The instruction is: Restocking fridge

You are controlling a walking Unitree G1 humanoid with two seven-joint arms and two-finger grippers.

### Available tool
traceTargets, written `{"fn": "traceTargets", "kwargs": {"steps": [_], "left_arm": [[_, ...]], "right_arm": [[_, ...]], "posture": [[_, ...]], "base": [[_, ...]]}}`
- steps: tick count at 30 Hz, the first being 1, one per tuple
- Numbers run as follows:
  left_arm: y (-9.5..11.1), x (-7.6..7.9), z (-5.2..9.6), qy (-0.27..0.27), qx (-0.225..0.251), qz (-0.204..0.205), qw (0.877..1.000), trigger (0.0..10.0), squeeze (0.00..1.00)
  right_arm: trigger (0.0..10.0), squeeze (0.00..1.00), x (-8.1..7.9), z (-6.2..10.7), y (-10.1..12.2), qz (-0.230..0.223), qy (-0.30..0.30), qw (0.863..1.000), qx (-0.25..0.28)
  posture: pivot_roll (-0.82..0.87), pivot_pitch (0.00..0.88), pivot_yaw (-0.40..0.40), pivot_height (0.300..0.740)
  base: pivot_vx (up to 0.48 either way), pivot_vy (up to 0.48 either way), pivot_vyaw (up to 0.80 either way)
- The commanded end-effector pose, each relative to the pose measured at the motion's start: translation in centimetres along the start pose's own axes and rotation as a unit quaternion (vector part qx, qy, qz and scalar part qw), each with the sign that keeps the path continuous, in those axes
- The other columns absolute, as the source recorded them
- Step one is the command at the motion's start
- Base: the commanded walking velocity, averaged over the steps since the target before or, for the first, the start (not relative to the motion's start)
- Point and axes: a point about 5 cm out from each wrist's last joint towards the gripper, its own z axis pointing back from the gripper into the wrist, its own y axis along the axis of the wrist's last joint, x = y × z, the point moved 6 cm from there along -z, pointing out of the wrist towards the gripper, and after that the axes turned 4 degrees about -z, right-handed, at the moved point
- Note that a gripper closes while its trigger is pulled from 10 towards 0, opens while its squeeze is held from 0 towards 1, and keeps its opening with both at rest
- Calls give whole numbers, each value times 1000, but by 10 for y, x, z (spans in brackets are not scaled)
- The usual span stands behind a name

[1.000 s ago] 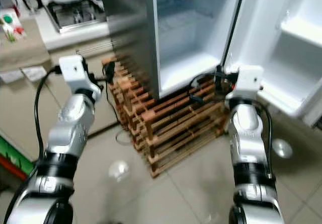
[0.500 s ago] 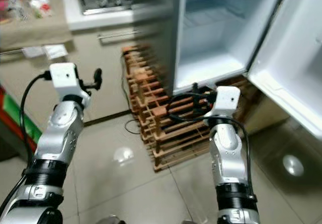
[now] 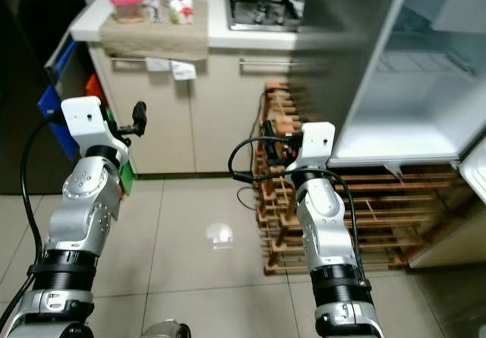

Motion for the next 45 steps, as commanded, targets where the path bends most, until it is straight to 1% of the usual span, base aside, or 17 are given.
{"fn": "traceTargets", "kwargs": {"steps": [1, 5, 9, 14, 15, 17, 20, 25, 29, 31, 32, 34, 36, 39, 42, 43, 45], "left_arm": [[7, 9, 0, -10, 11, -1, 1000, 10000, 0], [15, 8, -3, -6, 27, -8, 1000, 10000, 0], [18, 12, -3, -17, 33, -4, 999, 10000, 0], [21, 14, -4, -17, 39, -6, 999, 10000, 0], [21, 14, -4, -17, 39, -5, 999, 10000, 0], [21, 15, -4, -16, 39, -4, 999, 10000, 0], [23, 21, -6, -23, 43, -5, 999, 10000, 0], [25, 23, -7, -27, 45, -1, 999, 10000, 0], [29, 25, -11, -37, 50, -5, 998, 10000, 0], [33, 30, -14, -49, 54, -3, 997, 10000, 0], [32, 39, -14, -69, 49, 9, 996, 10000, 0], [32, 44, -14, -80, 47, 12, 996, 10000, 0], [33, 45, -14, -83, 49, 12, 995, 10000, 0], [40, 51, -12, -102, 64, -1, 993, 10000, 0], [51, 60, -11, -132, 81, 22, 988, 10000, 0], [60, 63, -10, -139, 99, 16, 985, 10000, 0], [65, 62, -9, -135, 107, 18, 985, 10000, 0]], "right_arm": [[10000, 0, 9, 1, 0, 5, -12, 1000, -2], [10000, 0, 12, 1, 3, 2, -21, 1000, 6], [10000, 0, 15, 1, 4, 4, -35, 999, 11], [10000, 0, 10, 2, 5, 2, -27, 1000, 15], [10000, 0, 8, 2, 2, 9, -23, 1000, 9], [10000, 0, 7, 3, 1, 8, -23, 1000, 8], [10000, 0, 6, 2, 1, 11, -20, 1000, 7], [10000, 0, 8, -1, 2, 12, -23, 1000, 7], [10000, 0, 10, -5, 4, 18, -36, 999, 9], [10000, 0, 8, -7, 8, 20, -30, 999, 17], [10000, 0, 8, -6, 8, 25, -28, 999, 19], [10000, 0, 12, -4, 7, 25, -36, 999, 19], [10000, 0, 14, -3, 7, 22, -41, 999, 20], [10000, 0, 13, -3, 18, 26, -47, 998, 42], [10000, 0, 10, -5, 40, 30, -50, 995, 85], [10000, 0, 9, -7, 46, 22, -54, 994, 94], [10000, 0, 6, -9, 50, 17, -50, 994, 98]], "posture": [[5, 0, -31, 740], [1, 0, -36, 740], [-2, 0, -34, 740], [-8, 0, -32, 740], [-9, 0, -32, 740], [-13, 0, -35, 740], [-14, 0, -38, 740], [-9, 0, -36, 740], [-20, 0, -17, 740], [-25, 0, 1, 740], [-25, 0, 12, 740], [-31, 0, 16, 740], [-31, 0, 16, 740], [-46, 0, 34, 740], [-48, 0, 48, 740], [-44, 0, 49, 740], [-44, 0, 49, 740]], "base": [[461, 0, 0], [461, 0, 0], [461, 0, 0], [461, 0, 0], [461, 0, 0], [458, 0, 0], [459, 0, 679], [461, 0, 637], [466, 0, 0], [480, 0, 0], [480, 0, 0], [480, 0, 0], [480, 0, 0], [480, 0, 0], [480, 0, 0], [480, 0, 0], [480, 0, 0]]}}
